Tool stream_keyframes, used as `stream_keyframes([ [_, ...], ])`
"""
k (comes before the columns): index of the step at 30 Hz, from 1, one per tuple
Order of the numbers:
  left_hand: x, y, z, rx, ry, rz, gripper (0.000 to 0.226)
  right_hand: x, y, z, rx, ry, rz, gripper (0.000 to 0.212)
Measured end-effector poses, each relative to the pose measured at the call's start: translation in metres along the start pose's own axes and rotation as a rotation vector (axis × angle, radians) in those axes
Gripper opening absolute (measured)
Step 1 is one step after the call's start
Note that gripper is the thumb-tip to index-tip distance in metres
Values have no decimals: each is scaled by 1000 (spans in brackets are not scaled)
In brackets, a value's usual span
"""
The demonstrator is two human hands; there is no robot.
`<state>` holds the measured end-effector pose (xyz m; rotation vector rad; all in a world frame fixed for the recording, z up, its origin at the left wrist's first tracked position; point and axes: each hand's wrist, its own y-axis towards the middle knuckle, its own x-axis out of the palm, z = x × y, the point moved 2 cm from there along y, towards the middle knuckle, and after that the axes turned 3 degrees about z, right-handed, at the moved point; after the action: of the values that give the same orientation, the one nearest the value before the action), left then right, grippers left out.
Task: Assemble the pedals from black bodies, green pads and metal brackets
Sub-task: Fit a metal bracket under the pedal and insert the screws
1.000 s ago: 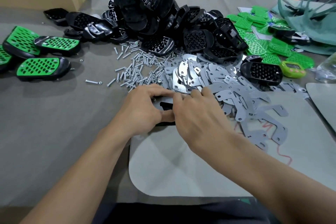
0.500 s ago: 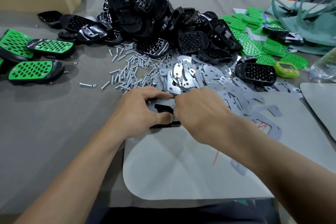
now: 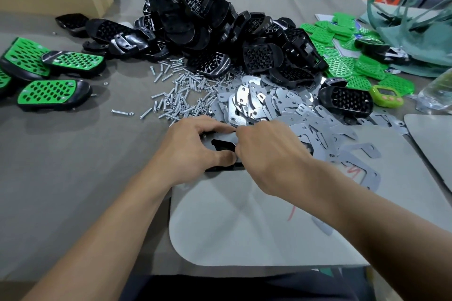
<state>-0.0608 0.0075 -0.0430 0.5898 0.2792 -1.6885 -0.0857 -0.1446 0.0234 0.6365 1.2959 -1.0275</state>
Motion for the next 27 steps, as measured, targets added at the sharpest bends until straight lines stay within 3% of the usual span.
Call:
stream_keyframes([
  [5, 0, -1, 0, -12, -17, -11, 58, -2, 0, 4, 25, 5, 0, 14],
  [7, -1, -1, 0, -14, -15, -11, 58, -6, -1, 9, 31, 15, 8, 25],
  [14, -2, 0, 0, 7, -11, -23, 41, -17, 7, 12, -158, -38, -1, 35],
  [19, -1, 0, -1, 11, -21, -14, 46, -14, 8, 13, -103, 32, 2, 38],
  [24, 0, 0, -2, 9, -18, -11, 46, -16, 3, 15, 10, 108, -5, 32],
  [27, -1, 0, -2, 15, -7, 6, 44, -16, -1, 12, -37, 29, 63, 18],
])
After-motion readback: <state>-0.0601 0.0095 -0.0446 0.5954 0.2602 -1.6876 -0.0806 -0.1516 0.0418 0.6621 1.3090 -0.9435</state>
